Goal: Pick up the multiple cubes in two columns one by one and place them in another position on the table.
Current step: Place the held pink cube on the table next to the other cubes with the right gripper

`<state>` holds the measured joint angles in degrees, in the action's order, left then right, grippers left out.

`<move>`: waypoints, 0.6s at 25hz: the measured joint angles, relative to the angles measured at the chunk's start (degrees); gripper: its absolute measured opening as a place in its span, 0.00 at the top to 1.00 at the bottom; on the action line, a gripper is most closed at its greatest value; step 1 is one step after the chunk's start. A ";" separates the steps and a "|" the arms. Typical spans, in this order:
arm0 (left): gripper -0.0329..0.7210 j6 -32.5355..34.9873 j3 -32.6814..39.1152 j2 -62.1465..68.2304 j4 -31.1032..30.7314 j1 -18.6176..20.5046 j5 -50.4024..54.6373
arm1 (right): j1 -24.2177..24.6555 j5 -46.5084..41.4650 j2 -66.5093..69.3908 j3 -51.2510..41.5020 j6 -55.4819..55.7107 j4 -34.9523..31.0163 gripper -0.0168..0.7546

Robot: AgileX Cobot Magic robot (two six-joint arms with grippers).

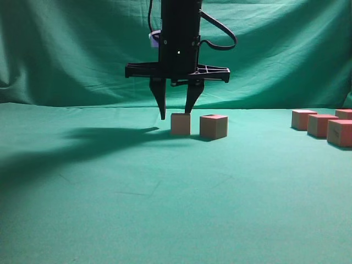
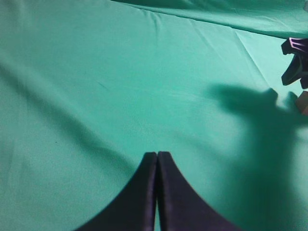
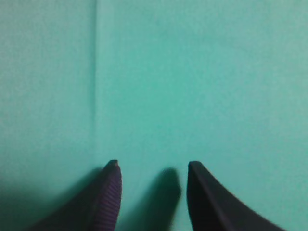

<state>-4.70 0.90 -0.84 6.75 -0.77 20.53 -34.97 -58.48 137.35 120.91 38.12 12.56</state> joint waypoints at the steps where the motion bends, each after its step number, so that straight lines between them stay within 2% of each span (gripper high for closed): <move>1: 0.96 0.00 0.00 0.00 0.00 0.00 0.00 | 0.00 0.27 -0.21 0.00 0.00 0.67 0.58; 6: 0.96 0.00 0.00 0.00 0.00 0.00 0.00 | 0.00 -1.30 -2.28 1.80 -0.15 3.78 0.58; 12: 0.96 0.00 0.00 0.00 0.00 0.00 0.00 | 0.00 -11.21 -5.95 13.95 -7.89 4.27 0.58; 15: 0.96 0.00 0.00 0.00 0.00 0.00 0.00 | 0.00 -12.62 -8.15 18.86 -14.16 4.11 0.58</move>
<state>-4.70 0.90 -0.84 6.75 -0.77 20.53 -34.97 -71.09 129.20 139.78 23.96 16.67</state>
